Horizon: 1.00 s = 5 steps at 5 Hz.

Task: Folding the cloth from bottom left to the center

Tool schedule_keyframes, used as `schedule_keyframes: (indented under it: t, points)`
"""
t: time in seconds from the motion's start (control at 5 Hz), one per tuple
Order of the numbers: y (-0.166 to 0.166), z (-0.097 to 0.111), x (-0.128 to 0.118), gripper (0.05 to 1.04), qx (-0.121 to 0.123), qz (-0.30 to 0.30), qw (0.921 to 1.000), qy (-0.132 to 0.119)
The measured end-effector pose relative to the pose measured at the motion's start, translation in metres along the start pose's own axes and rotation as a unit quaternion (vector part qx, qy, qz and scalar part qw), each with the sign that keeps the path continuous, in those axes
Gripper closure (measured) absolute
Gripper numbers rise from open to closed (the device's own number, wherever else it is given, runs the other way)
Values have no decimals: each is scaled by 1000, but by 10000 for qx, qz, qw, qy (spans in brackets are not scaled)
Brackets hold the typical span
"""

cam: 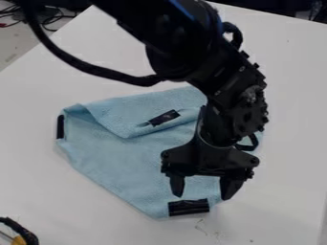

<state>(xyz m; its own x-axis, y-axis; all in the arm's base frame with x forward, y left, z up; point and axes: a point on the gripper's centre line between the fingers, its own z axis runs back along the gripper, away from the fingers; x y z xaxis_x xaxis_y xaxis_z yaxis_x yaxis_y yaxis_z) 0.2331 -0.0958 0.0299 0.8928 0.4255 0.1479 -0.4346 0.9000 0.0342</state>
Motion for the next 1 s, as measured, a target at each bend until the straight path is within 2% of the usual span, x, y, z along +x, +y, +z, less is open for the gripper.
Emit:
schedule_keyframes:
  t: [0.4, 0.6, 1.0]
  points:
    - [-18, -7, -5, 83, -360, -168, 9986, 336]
    - [-24, -8, -5, 83, -438, -198, 9978, 450]
    - [-21, -23, -9, 82, -558, -90, 9962, 658]
